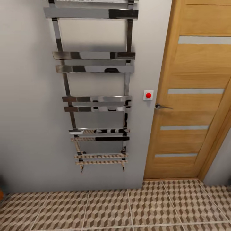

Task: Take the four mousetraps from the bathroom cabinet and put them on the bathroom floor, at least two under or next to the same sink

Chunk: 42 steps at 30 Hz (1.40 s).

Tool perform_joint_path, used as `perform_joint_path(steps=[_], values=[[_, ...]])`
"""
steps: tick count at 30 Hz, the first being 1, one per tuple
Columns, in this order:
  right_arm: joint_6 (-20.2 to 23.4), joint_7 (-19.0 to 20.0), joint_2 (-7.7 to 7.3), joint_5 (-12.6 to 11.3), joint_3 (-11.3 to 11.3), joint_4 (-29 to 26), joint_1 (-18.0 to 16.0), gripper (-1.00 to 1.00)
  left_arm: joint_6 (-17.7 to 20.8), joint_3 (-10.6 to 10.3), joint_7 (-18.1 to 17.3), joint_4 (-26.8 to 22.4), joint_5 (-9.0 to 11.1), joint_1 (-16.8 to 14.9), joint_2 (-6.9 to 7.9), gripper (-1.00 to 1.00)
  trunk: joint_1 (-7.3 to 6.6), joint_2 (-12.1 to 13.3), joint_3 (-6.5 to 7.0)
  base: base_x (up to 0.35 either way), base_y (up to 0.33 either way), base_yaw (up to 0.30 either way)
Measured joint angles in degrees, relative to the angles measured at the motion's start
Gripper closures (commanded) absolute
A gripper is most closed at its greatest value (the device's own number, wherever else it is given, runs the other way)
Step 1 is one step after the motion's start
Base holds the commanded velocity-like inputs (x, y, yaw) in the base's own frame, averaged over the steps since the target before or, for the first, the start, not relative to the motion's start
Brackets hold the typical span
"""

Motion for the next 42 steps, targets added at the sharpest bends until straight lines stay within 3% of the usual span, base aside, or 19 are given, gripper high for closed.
perform_joint_path(steps=[42], values=[[-1.9, 0.0, -0.01, -0.3, 0.0, 0.0, 0.0, -1.0, 0.0, 0.0, 0.0, 0.0, 0.0, 0.0, -0.01, -1.0, 0.0, 0.0, 0.0, 0.0, 0.0, 0.277]])
